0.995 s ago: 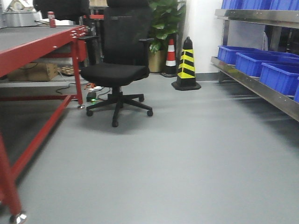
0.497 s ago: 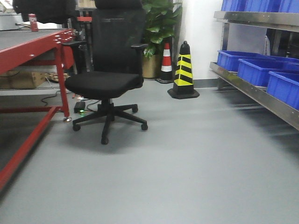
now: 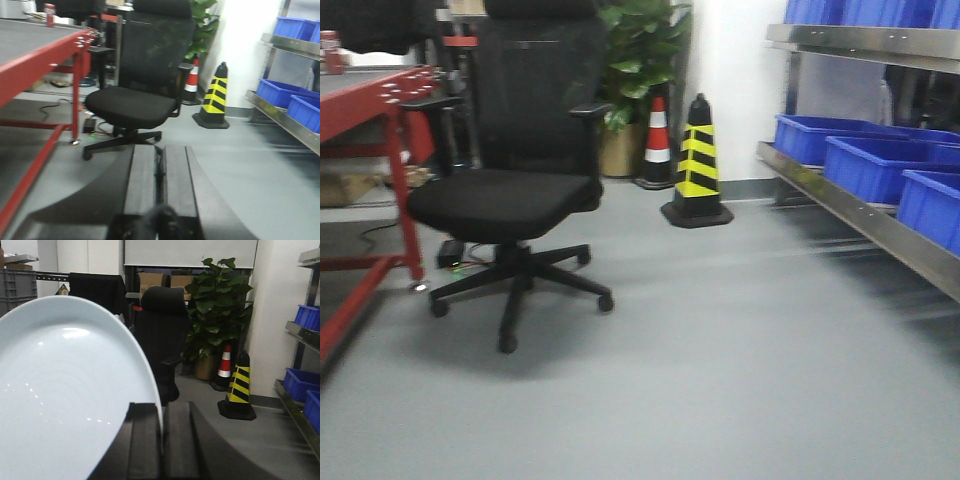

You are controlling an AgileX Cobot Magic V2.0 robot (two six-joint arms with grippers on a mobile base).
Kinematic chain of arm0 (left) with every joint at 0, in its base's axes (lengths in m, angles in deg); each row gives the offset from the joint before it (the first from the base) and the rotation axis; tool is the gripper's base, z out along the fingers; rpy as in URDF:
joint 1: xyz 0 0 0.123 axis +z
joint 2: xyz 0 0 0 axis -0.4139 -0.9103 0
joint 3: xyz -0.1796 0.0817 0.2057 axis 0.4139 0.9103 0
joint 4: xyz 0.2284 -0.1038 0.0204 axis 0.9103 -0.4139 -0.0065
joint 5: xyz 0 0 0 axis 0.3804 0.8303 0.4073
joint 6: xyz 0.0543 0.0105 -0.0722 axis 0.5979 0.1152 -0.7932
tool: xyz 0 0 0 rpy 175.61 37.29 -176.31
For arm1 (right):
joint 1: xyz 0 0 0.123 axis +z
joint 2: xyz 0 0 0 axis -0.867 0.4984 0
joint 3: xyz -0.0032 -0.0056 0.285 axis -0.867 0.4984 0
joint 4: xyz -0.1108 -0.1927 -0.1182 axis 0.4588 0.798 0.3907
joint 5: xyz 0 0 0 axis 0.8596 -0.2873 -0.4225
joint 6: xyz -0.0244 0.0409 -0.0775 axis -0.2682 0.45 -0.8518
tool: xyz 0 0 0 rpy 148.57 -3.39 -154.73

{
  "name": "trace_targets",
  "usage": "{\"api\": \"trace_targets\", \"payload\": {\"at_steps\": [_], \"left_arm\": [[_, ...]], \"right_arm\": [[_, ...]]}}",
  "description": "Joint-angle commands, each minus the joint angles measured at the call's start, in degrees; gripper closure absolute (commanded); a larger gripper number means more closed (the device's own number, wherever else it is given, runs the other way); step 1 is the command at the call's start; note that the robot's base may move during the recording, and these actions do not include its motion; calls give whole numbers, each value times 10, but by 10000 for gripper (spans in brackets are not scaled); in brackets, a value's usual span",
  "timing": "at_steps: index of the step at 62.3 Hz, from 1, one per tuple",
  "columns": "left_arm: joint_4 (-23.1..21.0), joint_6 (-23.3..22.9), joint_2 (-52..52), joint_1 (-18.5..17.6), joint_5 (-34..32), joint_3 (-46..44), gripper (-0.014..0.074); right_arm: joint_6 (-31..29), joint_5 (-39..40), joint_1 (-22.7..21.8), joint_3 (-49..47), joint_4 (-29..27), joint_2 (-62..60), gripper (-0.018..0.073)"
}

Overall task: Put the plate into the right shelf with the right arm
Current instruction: 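Drive toward the steel shelf rack with blue bins, plate held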

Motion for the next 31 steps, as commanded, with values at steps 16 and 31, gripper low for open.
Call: {"api": "trace_targets", "payload": {"at_steps": [16,31], "left_arm": [[0,-3,4,1,-52,4,643],[0,-3,4,1,-52,4,643]], "right_arm": [[-1,54,-1,-18,6,11,505],[-1,54,-1,-18,6,11,505]]}}
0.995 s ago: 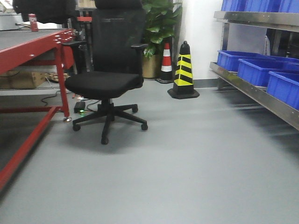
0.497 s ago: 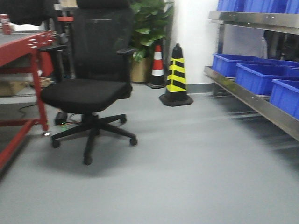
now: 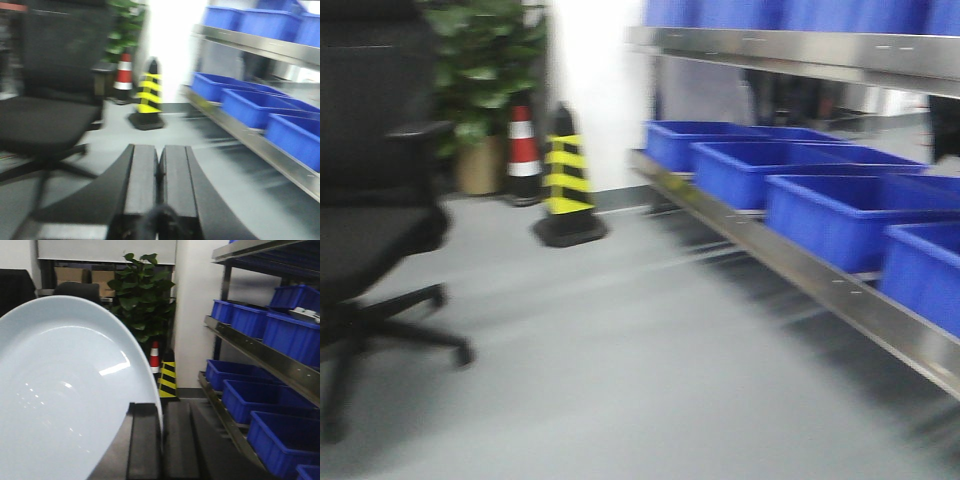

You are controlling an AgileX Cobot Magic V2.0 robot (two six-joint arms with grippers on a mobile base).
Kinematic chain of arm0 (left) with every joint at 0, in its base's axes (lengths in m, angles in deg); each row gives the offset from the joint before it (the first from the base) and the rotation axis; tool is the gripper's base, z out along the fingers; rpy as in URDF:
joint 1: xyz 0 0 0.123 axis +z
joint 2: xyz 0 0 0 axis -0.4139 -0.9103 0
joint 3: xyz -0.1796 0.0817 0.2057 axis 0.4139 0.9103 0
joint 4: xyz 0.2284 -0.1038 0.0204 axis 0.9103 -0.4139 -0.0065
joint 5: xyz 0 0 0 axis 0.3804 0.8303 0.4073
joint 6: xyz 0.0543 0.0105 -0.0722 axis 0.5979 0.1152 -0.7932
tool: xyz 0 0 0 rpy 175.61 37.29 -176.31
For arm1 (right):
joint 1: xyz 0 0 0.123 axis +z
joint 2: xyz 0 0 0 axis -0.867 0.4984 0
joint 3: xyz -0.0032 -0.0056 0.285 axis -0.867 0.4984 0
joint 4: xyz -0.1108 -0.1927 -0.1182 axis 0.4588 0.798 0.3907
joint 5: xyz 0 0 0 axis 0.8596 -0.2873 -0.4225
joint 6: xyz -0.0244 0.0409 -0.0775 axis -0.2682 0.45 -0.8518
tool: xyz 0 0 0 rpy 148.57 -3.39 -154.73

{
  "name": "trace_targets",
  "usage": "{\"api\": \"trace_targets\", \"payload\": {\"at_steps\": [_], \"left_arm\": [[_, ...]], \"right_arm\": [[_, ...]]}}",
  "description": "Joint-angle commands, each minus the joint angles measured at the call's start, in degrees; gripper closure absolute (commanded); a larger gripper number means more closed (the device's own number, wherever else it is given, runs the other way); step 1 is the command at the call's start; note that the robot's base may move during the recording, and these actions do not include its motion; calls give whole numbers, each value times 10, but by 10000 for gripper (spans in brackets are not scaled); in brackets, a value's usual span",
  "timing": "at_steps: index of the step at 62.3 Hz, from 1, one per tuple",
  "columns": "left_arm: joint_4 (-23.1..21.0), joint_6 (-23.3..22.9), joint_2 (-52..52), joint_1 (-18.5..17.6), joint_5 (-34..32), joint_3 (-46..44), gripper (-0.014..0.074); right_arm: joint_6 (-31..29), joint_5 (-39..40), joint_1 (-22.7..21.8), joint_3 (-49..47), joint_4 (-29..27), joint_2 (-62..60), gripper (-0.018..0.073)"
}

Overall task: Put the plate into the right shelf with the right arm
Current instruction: 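Drive toward the steel shelf rack with blue bins, plate held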

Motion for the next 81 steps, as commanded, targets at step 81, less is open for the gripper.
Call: {"api": "trace_targets", "payload": {"at_steps": [81], "left_arm": [[0,-3,4,1,-52,4,643]], "right_arm": [[-1,54,-2,-18,6,11,505]]}}
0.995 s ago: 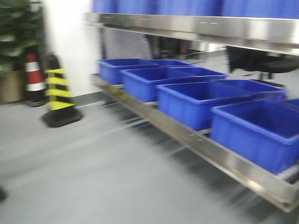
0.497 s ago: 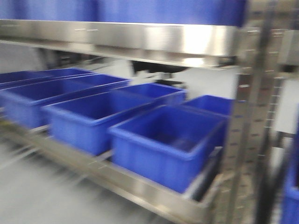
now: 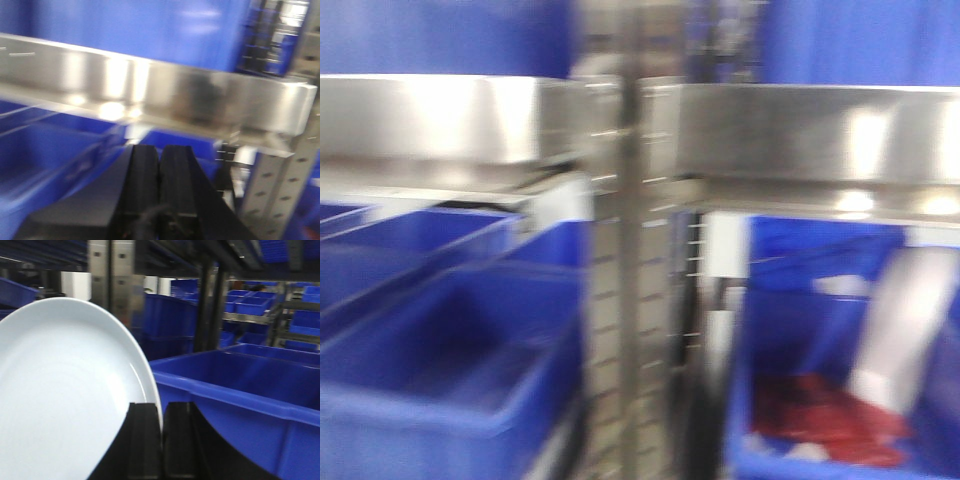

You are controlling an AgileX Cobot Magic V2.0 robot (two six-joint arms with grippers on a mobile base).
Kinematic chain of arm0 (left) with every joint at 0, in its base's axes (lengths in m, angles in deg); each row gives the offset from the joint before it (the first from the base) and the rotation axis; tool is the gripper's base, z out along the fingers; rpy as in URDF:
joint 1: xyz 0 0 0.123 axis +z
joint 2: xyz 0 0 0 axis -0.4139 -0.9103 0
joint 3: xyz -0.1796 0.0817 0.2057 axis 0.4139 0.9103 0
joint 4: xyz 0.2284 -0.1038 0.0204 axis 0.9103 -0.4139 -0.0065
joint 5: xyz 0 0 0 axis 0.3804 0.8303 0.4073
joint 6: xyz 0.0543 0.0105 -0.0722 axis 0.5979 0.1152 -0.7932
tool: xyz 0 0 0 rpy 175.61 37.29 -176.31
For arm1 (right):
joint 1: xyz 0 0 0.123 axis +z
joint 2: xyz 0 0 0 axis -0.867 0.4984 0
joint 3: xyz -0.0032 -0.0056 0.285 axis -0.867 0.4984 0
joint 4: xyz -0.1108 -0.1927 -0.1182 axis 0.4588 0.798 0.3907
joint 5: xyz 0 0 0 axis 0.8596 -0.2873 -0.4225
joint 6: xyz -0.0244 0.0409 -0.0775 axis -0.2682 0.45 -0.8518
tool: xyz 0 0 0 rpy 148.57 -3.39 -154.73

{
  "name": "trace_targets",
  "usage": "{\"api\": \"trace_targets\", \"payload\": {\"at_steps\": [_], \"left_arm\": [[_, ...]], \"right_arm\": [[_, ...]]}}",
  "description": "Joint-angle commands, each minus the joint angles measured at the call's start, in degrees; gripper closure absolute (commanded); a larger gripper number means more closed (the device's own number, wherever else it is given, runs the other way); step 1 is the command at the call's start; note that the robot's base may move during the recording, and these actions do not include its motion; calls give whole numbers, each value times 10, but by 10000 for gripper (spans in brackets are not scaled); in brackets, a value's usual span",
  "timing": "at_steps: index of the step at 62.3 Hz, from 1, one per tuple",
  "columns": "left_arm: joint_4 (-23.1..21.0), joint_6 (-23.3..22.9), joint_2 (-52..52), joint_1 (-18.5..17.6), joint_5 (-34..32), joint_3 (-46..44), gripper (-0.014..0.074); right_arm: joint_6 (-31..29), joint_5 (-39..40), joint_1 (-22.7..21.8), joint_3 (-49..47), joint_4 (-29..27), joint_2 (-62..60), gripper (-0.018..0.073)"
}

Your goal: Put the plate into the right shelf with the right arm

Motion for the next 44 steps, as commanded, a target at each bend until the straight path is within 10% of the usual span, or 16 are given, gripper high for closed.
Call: {"api": "trace_targets", "payload": {"at_steps": [1,44], "left_arm": [[0,-3,4,1,-52,4,643],[0,-3,4,1,-52,4,643]], "right_arm": [[-1,56,-2,-18,6,11,505],[-1,55,-2,-18,6,11,505]]}}
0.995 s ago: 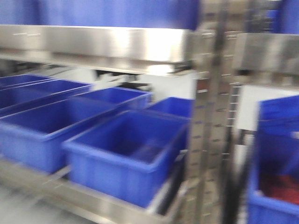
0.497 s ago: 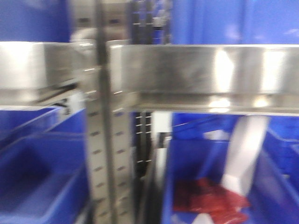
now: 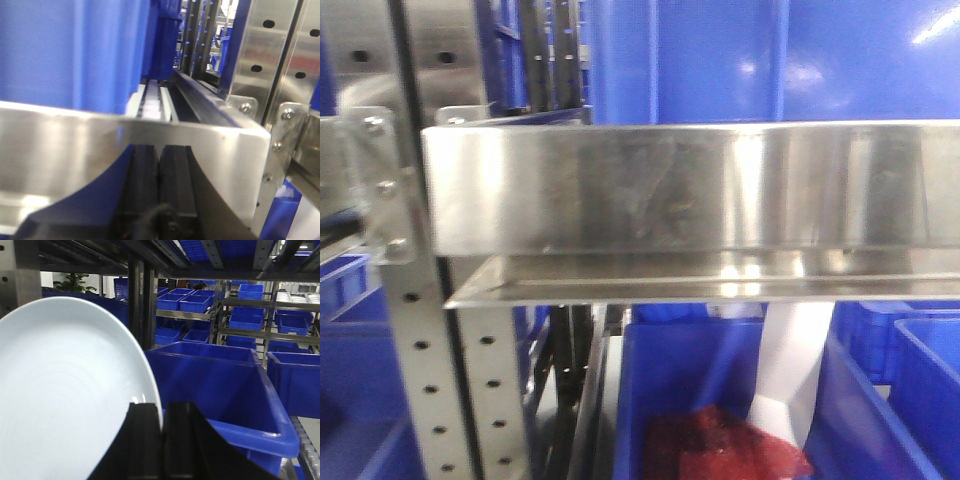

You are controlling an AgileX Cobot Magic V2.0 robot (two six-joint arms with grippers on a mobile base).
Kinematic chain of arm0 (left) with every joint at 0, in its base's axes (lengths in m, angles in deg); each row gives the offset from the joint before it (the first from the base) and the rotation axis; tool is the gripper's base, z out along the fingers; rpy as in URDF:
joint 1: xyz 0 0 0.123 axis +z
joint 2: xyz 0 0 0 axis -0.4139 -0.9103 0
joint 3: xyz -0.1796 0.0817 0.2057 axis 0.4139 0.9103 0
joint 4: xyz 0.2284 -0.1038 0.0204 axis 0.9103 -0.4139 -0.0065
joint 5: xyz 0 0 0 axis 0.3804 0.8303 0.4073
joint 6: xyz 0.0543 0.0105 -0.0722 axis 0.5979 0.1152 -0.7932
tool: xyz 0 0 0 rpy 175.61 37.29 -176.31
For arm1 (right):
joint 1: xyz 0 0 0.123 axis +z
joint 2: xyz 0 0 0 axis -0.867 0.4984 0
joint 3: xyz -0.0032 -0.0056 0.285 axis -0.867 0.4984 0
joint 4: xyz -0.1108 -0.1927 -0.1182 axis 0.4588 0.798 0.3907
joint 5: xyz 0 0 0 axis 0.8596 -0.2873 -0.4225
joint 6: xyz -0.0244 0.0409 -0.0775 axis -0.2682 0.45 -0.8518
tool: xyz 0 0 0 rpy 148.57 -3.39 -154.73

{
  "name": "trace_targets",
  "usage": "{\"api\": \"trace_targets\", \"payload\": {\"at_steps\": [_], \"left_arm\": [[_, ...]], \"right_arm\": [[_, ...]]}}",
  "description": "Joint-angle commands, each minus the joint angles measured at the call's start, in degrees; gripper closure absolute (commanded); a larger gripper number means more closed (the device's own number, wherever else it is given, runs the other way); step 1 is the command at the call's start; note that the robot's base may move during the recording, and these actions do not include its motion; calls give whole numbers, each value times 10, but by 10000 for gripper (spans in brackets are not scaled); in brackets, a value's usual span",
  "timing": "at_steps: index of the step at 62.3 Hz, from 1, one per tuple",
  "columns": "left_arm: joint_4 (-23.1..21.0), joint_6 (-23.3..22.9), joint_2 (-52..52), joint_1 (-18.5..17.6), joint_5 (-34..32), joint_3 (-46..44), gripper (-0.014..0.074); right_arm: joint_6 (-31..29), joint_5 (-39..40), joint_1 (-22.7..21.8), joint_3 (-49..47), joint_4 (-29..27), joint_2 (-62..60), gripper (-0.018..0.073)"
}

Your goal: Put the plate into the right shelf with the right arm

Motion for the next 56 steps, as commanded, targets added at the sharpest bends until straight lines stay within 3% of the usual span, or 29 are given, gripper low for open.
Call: {"api": "trace_targets", "payload": {"at_steps": [1,46,56], "left_arm": [[0,-3,4,1,-52,4,643],[0,-3,4,1,-52,4,643],[0,-3,4,1,-52,4,643]], "right_arm": [[-1,55,-2,-18,6,11,505],[-1,65,-2,-18,5,12,505],[-1,72,-2,-66,4,44,505]]}}
